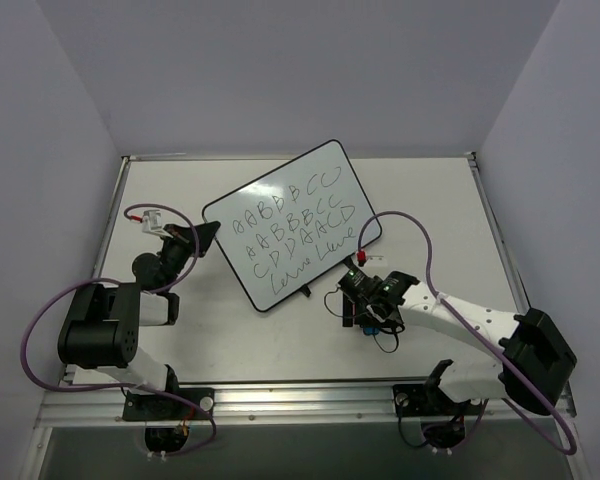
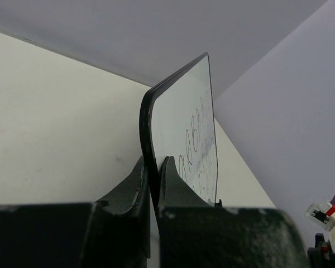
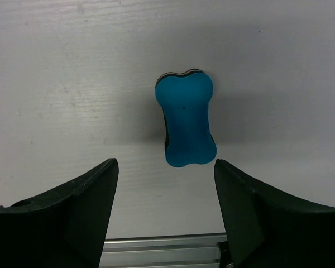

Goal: Erase the whiteboard

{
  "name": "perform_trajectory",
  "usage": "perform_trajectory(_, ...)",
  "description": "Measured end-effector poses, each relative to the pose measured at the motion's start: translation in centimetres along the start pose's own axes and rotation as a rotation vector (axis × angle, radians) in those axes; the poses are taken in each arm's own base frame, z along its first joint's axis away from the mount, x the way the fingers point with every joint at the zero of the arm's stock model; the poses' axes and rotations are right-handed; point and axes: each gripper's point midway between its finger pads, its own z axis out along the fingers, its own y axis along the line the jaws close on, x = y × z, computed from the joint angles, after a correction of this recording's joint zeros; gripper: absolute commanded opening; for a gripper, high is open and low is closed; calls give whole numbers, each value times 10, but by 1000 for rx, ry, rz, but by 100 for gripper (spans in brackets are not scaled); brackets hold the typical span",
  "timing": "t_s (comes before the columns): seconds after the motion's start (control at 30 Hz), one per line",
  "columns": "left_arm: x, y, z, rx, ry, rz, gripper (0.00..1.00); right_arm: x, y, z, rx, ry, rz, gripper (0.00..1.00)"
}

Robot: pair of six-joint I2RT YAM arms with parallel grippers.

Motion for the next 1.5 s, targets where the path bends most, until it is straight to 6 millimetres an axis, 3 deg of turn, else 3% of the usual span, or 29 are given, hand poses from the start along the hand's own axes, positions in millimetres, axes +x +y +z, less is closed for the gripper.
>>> perform_trajectory(0.3,0,1,0,-7,-6,-1,2,-11,-15,22,79,8,89,64)
perform_trajectory(0.43,0,-1,-1,-10,-11,-2,2,-17,-22,32,92,11,113,53)
perform_trajectory(0.57,0,0,-1,-13,-12,-2,2,-8,-22,48,90,50,105,48)
perform_trajectory(0.73,1,0,-1,-13,-11,-3,2,-9,-13,50,43,35,106,50)
perform_trajectory(0.97,1,0,-1,-12,-10,-3,2,-3,-15,47,37,30,124,55)
perform_trajectory(1.23,1,0,-1,-12,-10,-3,2,-3,-22,32,38,0,152,44)
perform_trajectory(1.5,1,0,-1,-12,-10,0,2,0,-24,35,54,12,145,42)
